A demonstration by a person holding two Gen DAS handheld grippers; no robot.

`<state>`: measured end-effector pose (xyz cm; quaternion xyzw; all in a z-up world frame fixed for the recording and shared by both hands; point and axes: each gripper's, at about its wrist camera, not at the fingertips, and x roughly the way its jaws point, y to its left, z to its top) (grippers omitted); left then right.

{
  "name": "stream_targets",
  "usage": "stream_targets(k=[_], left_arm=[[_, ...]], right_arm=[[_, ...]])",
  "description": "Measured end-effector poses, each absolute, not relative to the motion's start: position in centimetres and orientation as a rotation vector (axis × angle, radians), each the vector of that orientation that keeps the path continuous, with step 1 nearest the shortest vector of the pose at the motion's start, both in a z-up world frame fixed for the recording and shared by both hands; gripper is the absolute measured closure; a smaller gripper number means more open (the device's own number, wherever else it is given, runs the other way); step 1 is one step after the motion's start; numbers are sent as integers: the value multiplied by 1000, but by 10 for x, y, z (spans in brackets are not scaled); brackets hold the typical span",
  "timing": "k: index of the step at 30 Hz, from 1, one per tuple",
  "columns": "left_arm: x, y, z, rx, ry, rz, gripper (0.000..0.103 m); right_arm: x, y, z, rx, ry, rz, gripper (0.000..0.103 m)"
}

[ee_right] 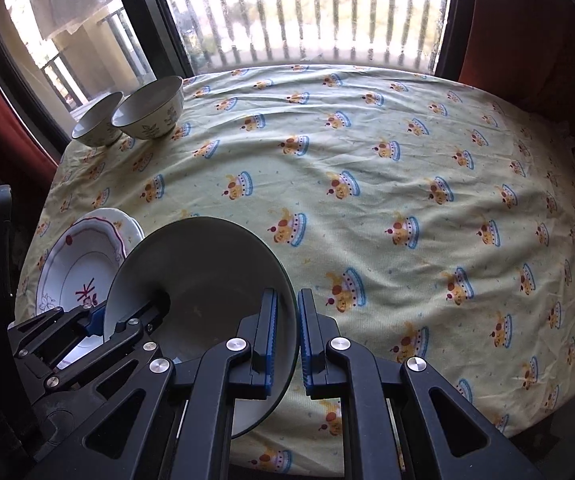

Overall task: Organize plates and bowls
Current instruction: 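Lift the white bowl and carry it beside the plate stack, then lower the bowl onto the cloth and open the right tool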

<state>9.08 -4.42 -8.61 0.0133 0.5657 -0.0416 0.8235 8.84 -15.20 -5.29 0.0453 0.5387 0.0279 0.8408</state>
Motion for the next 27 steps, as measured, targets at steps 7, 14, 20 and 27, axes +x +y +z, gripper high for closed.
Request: stream_targets(k=[7,14,20,27], left_arm=[[84,-50,-103,10,1223,-44,82],[82,-50,-103,4,1206,-19,80],[83,-46,-96,-15,1193,-11,60],[82,-28,-83,-74,1189,-18,37]], right_arm=[[84,-161,-72,78,1176,88,90],[88,-160,-76,60,1176,115,90],[91,-164,-78,81,1185,117,78],[93,-165,-62,69,1120,80,42]])
